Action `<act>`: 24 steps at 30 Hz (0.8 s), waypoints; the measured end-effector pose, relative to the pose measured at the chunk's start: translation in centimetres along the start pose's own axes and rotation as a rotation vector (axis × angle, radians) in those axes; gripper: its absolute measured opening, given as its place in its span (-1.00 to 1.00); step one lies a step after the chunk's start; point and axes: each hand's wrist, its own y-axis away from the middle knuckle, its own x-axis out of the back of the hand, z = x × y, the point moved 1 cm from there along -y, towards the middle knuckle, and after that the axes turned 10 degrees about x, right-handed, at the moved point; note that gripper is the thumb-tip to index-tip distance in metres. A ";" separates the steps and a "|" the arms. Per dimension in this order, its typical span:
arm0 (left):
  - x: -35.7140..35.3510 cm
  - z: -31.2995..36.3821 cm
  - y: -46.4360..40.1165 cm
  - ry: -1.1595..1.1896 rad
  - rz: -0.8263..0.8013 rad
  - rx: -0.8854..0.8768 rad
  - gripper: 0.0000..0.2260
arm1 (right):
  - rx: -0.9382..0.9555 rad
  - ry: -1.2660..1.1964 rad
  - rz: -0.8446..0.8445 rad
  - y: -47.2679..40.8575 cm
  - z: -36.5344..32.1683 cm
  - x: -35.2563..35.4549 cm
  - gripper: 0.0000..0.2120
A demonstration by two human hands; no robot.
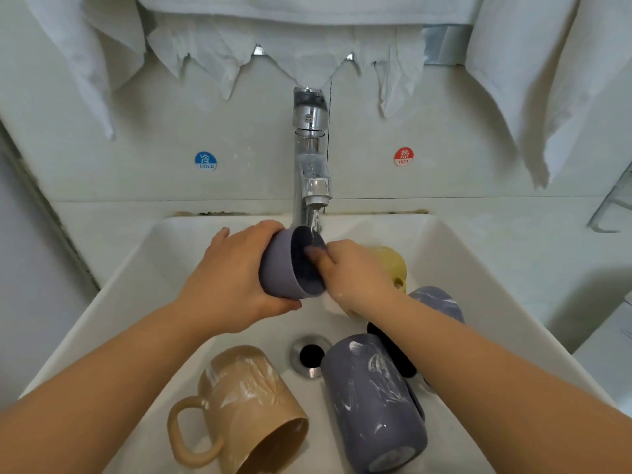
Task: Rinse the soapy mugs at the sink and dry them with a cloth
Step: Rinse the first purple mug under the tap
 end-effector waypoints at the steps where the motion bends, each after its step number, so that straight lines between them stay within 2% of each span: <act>1: 0.0 -0.3 -0.1 0.014 -0.017 0.010 -0.28 | 0.013 -0.012 -0.029 0.0 0.0 -0.1 -0.61; 4: 0.2 -1.0 -0.3 0.065 -0.030 -0.010 -0.30 | 0.028 -0.152 -0.134 0.1 0.1 -0.2 -0.69; 6: 0.0 -1.1 -0.4 0.078 -0.045 -0.028 -0.30 | 0.005 -0.167 -0.130 0.1 0.2 -0.1 -0.70; 11: -0.4 -1.4 -0.7 0.156 -0.068 -0.026 -0.26 | 0.045 0.201 -0.021 -0.2 0.1 0.0 -0.59; 14: -0.1 -1.8 -0.9 0.226 -0.067 -0.028 -0.26 | 0.101 0.019 -0.015 -0.1 0.2 -0.2 -0.74; 16: 0.1 -1.7 -0.9 0.253 -0.068 -0.038 -0.27 | 0.125 -0.126 0.021 -0.1 0.3 -0.1 -0.75; 21: 0.0 -1.1 -0.6 0.318 -0.157 -0.045 -0.32 | 0.101 0.007 0.039 -0.1 0.5 0.4 -0.54; 24: 0.1 -1.3 -0.5 0.361 -0.172 -0.033 -0.32 | 0.105 -0.082 -0.022 0.0 0.4 0.3 -0.61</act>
